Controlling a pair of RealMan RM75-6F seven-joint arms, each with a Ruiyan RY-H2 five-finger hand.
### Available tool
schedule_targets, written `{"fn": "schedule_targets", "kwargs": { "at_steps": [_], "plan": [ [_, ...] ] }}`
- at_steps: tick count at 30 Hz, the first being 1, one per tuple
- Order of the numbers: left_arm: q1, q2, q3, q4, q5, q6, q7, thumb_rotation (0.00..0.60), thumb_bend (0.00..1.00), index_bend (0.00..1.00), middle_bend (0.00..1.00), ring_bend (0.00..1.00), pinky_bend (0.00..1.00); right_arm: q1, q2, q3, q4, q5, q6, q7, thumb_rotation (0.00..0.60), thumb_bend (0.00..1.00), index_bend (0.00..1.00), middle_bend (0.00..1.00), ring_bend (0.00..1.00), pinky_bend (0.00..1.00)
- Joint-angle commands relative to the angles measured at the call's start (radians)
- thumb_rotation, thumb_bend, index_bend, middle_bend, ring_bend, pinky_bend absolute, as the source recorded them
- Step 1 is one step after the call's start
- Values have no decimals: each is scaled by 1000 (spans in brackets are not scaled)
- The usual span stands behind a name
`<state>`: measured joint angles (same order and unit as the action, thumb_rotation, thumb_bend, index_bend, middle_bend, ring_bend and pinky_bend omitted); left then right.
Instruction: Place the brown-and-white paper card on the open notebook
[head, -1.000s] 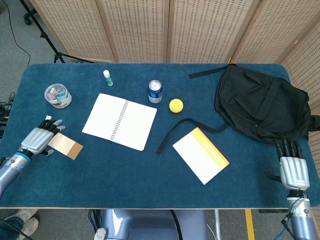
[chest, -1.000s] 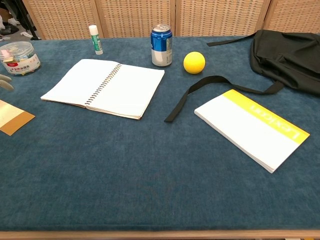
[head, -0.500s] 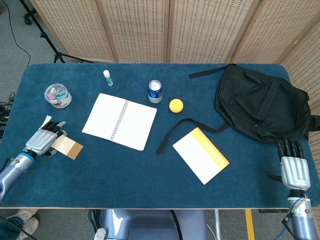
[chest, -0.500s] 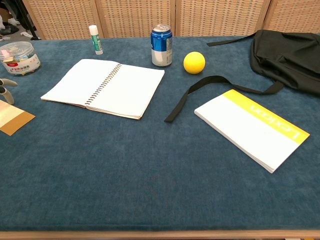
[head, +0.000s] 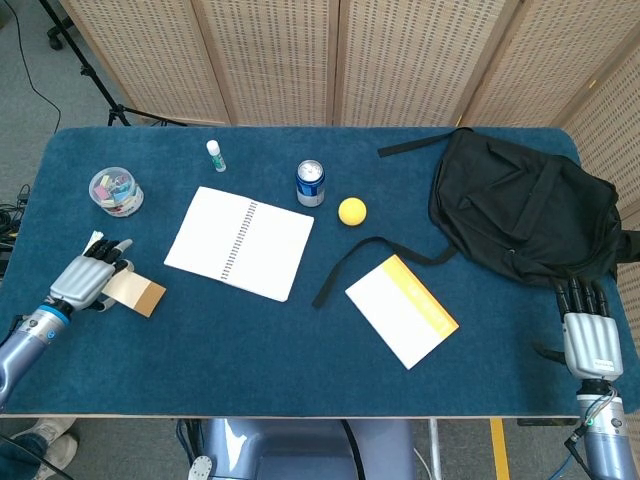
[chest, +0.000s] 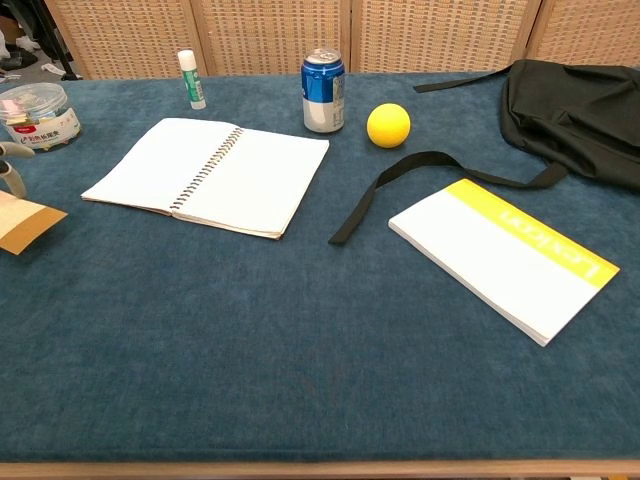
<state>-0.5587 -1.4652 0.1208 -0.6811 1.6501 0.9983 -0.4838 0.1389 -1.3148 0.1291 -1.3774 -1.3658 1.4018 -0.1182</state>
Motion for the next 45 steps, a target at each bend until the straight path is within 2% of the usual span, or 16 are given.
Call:
{"fn": "schedule_targets", "kwargs": {
  "at_steps": [1,4,8,11,13,17,20,22,27,34,45],
  "plan": [
    [9,26,-23,-15,8,106,44,600,311,548,0,0,0,0,2,1,-2,1,0,2,600,0,78,0,0,0],
    [1,51,-34,-41,24,167,97,600,309,550,0,0,0,1,3,3,-4,3,-1,5,600,0,78,0,0,0],
    [-43,62,-68,-32,91,335,255,600,307,570,0,0,0,3,4,6,0,9,-5,8,600,0,78,0,0,0],
    [-106,44,-73,33,161,420,304,600,303,573,0,0,0,5,2,10,5,19,-12,8,600,0,78,0,0,0],
    [-190,23,-67,114,235,485,331,600,299,580,0,0,0,9,-3,14,10,31,-22,6,600,0,78,0,0,0],
    [-307,-10,-43,236,307,516,306,600,288,595,0,0,0,14,-9,23,16,51,-35,5,600,0,78,0,0,0],
    [-399,-30,-12,321,352,493,284,600,281,605,0,0,0,18,-12,29,25,64,-42,1,600,0,78,0,0,0],
    [-484,-55,23,390,389,433,266,600,275,611,0,0,0,20,-14,38,38,80,-46,-7,600,0,78,0,0,0],
    [-563,-156,72,480,401,299,199,600,266,612,0,0,0,24,-24,51,63,115,-61,-22,600,0,78,0,0,0],
    [-568,-258,140,550,416,217,155,600,263,612,0,0,0,33,-43,54,95,152,-97,-36,600,0,78,0,0,0],
    [-577,-308,199,581,415,179,145,600,261,612,0,0,0,37,-51,57,114,170,-112,-38,600,0,78,0,0,0]
  ]
}}
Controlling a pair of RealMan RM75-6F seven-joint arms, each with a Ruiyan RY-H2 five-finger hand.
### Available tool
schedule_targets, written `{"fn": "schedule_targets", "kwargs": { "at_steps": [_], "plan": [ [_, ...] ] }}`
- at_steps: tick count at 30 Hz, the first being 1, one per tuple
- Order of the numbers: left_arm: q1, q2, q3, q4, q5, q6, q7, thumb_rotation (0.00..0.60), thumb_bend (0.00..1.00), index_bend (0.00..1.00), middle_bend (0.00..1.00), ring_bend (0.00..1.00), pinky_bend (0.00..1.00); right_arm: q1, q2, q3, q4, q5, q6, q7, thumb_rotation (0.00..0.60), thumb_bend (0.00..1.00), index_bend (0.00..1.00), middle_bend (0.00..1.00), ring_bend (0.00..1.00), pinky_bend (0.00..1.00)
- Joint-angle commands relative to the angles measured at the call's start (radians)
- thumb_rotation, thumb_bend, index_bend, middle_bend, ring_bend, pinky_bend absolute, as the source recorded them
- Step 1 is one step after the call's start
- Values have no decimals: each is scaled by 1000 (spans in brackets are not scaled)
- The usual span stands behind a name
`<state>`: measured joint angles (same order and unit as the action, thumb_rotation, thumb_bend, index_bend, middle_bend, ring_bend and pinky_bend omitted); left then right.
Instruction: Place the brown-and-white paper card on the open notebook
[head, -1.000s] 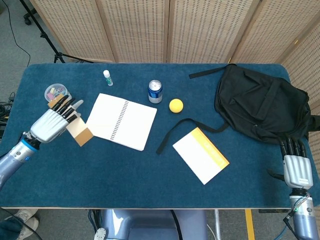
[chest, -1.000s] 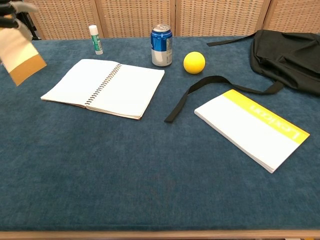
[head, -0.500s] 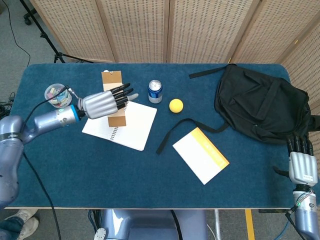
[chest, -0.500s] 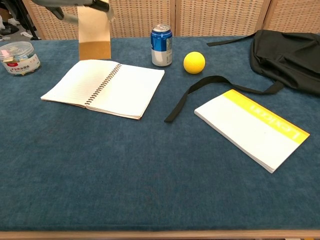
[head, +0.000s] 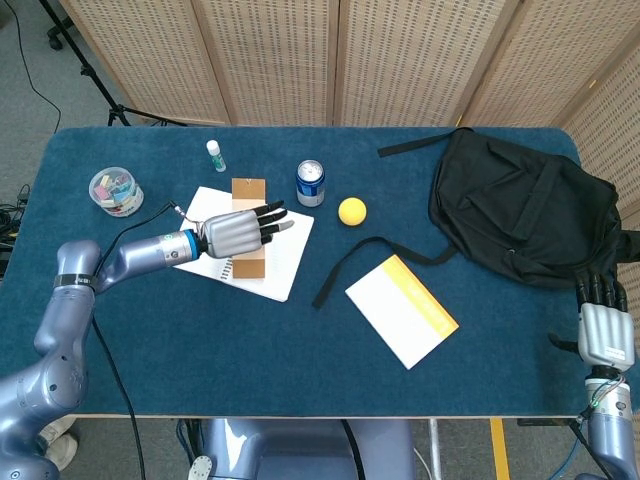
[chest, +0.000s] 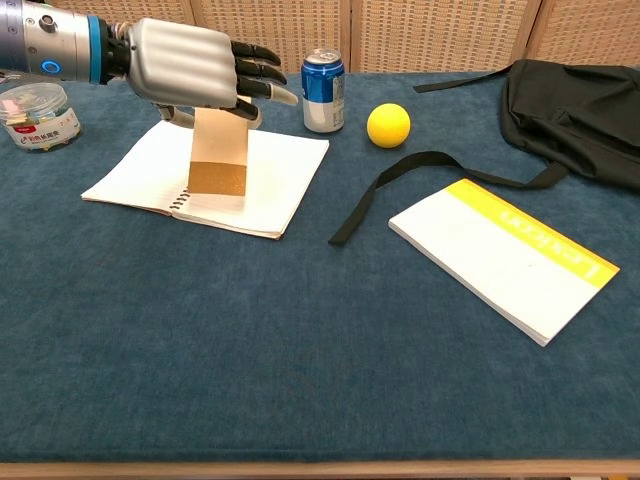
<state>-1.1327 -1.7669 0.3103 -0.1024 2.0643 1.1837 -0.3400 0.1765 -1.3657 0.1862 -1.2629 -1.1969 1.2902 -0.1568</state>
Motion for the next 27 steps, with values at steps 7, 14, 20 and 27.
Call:
{"fn": "schedule_targets", "kwargs": {
  "at_steps": [7,14,20,27],
  "plan": [
    [8,-26,51,5,9,-9,16,600,258,612,0,0,0,-1,4,2,-5,2,3,4,600,0,78,0,0,0],
    [20,-47,33,14,-33,-59,90,600,244,87,0,0,0,-2,8,2,-7,1,3,9,600,0,78,0,0,0],
    [16,-54,21,-1,-60,-63,104,600,145,0,0,0,0,-4,12,1,-14,-2,9,8,600,0,78,0,0,0],
    [35,-63,-29,-37,-127,21,41,600,130,0,0,0,0,-2,13,-3,-23,-2,1,7,600,0,78,0,0,0]
  ]
}}
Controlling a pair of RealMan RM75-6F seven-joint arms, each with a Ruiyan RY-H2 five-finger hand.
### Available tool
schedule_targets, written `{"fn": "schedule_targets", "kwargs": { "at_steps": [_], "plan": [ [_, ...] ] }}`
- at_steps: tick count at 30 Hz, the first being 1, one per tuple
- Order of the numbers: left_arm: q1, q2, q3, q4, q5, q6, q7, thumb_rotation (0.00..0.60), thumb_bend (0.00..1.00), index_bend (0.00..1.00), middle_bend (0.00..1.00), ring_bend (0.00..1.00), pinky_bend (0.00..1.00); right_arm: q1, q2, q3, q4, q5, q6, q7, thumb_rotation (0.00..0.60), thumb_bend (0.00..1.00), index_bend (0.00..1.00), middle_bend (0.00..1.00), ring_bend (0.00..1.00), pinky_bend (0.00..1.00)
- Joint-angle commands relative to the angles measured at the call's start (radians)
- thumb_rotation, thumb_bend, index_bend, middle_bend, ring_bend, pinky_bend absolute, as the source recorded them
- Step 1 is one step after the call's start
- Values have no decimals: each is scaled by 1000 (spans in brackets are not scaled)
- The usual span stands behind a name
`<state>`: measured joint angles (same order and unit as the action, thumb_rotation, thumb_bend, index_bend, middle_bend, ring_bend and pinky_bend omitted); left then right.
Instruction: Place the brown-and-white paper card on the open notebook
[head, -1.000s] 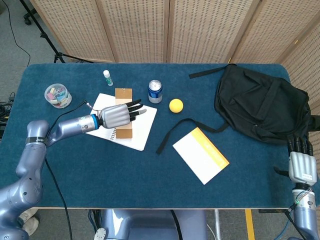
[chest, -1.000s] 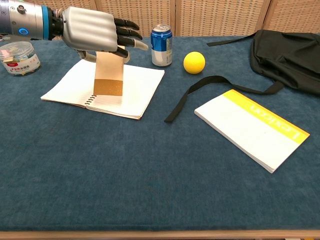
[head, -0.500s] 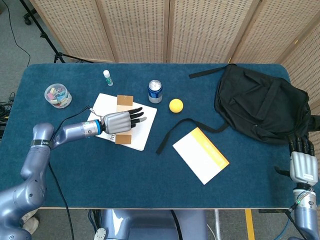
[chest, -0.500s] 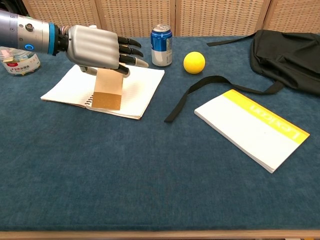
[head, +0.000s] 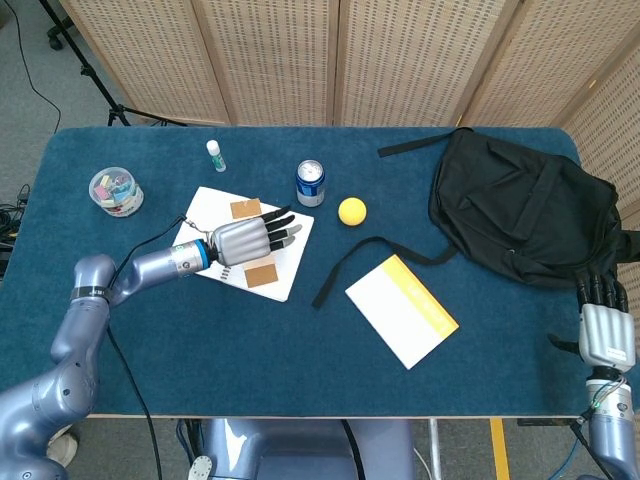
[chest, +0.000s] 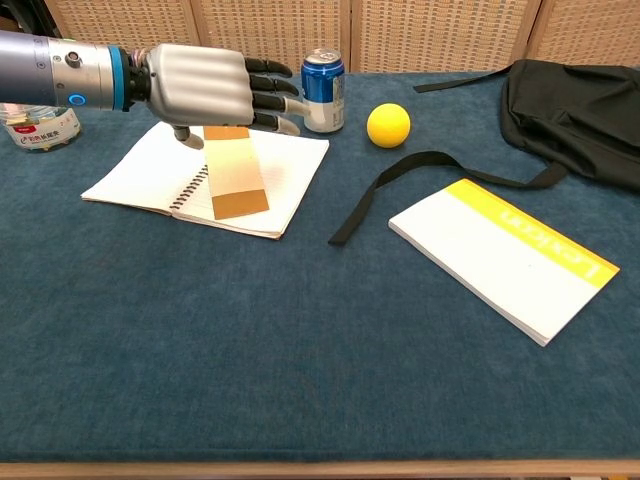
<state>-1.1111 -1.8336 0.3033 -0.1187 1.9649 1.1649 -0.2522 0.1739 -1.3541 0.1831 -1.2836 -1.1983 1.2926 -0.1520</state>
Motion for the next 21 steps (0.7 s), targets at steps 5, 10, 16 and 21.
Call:
{"fn": "schedule_targets", "kwargs": {
  "at_steps": [5,10,16,21],
  "plan": [
    [75,38,-94,-145,-116,173,-259,600,142,0,0,0,0,0,6,-1,-9,-1,-3,11,600,0,77,0,0,0],
    [106,251,-114,-620,-204,46,-405,600,138,11,0,0,33,0,13,-7,-19,-12,-7,23,600,0,78,0,0,0],
    [122,524,-202,-1235,-505,-214,-262,600,120,0,0,0,33,-1,23,-12,-33,-25,-7,42,600,0,78,0,0,0],
    [157,535,-285,-1372,-722,-303,-239,600,172,0,0,0,33,-2,28,-17,-40,-34,-8,54,600,0,78,0,0,0]
  ]
}}
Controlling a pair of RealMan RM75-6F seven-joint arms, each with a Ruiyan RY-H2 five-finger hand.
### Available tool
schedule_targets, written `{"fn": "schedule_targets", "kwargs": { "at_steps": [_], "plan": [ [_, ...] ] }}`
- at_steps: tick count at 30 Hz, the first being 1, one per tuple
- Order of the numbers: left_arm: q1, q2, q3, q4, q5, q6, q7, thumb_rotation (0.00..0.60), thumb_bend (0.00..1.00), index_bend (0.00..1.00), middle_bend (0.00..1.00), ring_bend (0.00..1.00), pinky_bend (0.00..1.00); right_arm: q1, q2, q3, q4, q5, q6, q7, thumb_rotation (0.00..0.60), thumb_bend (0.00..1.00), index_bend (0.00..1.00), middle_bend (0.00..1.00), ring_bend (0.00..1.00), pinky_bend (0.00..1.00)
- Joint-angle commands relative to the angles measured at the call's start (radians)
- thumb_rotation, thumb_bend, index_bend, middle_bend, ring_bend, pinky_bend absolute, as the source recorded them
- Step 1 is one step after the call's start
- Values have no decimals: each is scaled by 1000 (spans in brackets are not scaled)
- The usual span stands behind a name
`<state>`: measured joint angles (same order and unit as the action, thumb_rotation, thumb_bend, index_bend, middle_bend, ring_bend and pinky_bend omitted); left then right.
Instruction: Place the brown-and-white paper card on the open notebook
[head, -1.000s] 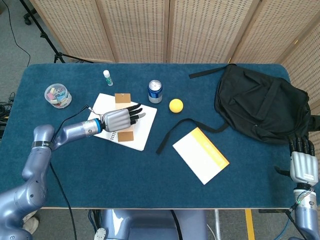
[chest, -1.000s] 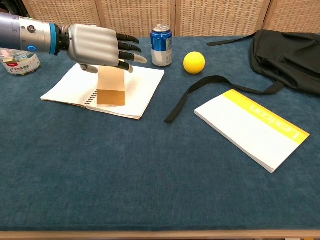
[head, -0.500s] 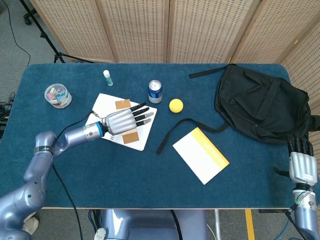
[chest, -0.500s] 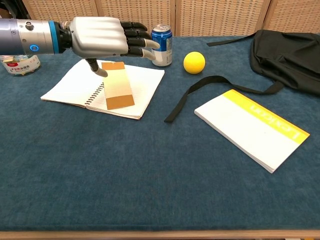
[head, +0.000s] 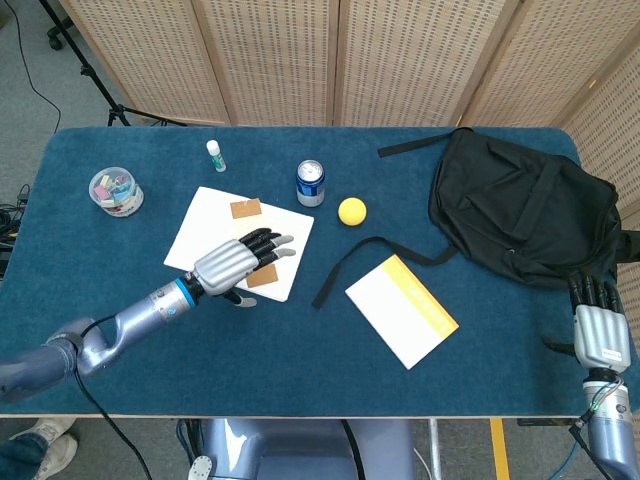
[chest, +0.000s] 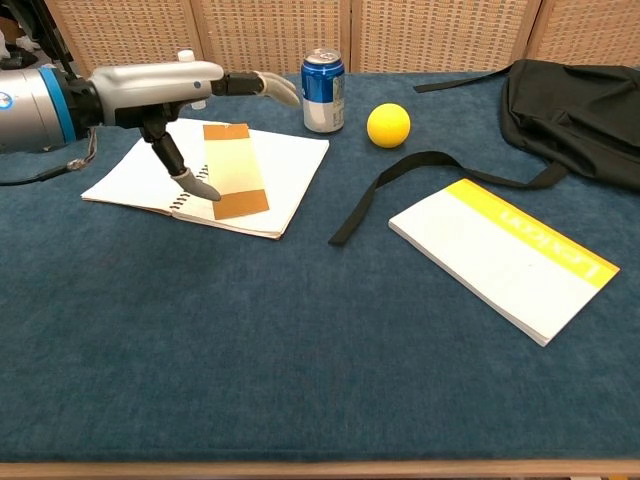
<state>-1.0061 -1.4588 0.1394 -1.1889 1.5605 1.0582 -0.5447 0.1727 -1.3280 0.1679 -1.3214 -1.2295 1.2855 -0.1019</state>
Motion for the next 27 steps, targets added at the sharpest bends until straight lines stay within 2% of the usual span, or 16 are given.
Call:
{"fn": "schedule_targets", "kwargs": {
  "at_steps": [1,6,13,21,22,27],
  "plan": [
    [57,158,-129,-306,-335,-198,58,600,181,0,0,0,33,-1,2,-2,-2,-3,0,5,600,0,78,0,0,0],
    [75,115,-187,-277,-430,-202,117,600,179,0,0,0,33,-2,5,-1,-3,-1,-1,14,600,0,78,0,0,0],
    [49,41,-301,-173,-537,-333,30,600,170,0,0,0,33,-3,6,-4,-7,-3,-1,17,600,0,78,0,0,0],
    [26,-43,-370,-46,-666,-438,21,600,175,0,0,0,33,-5,11,-1,-8,3,-1,25,600,0,78,0,0,0],
    [29,-72,-390,-11,-708,-460,-5,600,176,0,0,0,33,-6,12,1,-5,7,-4,29,600,0,78,0,0,0],
    [24,-154,-442,99,-719,-500,-39,600,177,0,0,0,33,-5,14,2,3,12,-12,40,600,0,78,0,0,0]
  ]
}}
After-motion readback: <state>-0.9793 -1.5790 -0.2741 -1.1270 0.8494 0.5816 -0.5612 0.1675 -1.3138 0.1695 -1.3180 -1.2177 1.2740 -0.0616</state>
